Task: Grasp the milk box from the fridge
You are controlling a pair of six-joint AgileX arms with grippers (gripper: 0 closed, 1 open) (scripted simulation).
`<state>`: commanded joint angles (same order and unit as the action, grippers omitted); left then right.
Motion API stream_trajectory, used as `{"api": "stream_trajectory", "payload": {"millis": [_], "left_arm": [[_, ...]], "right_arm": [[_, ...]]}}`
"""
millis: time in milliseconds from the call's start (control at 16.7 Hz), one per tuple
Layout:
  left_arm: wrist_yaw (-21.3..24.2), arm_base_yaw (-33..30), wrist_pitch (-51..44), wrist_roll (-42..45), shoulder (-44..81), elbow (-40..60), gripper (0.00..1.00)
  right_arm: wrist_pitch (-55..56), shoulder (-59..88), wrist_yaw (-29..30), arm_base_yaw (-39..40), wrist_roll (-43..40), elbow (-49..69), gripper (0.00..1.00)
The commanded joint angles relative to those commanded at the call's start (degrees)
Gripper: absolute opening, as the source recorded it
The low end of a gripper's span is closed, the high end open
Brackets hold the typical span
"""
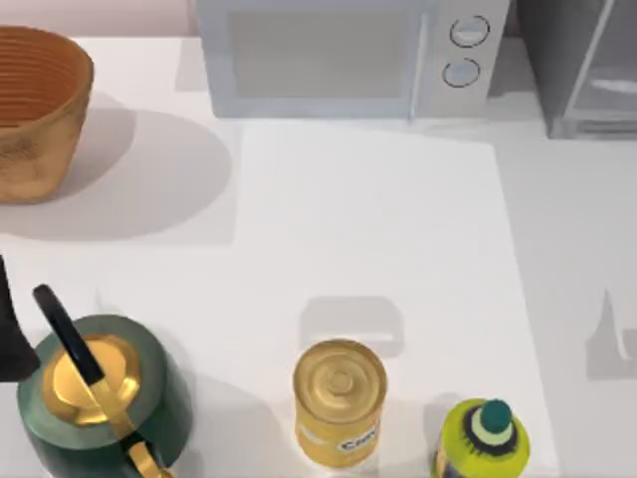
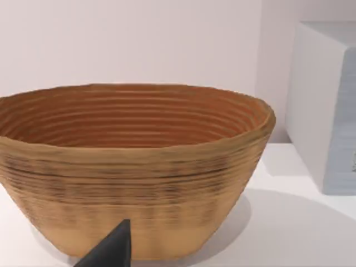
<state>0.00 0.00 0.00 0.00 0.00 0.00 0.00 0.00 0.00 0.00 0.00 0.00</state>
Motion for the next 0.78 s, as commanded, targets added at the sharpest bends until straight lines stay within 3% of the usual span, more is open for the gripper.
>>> {"api": "stream_trajectory", "payload": {"millis": [360, 780], "left_arm": [[0.0, 0.0, 0.0, 0.0, 0.0, 0.0, 1.0], [0.0, 0.0, 0.0, 0.0, 0.0, 0.0, 1.0]], "right_arm": [[6.0, 5.9, -2.2, -2.2, -0.2, 1.1, 1.0], [35.8, 38.0, -11.4, -11.9, -0.1, 4.4, 1.0]]}}
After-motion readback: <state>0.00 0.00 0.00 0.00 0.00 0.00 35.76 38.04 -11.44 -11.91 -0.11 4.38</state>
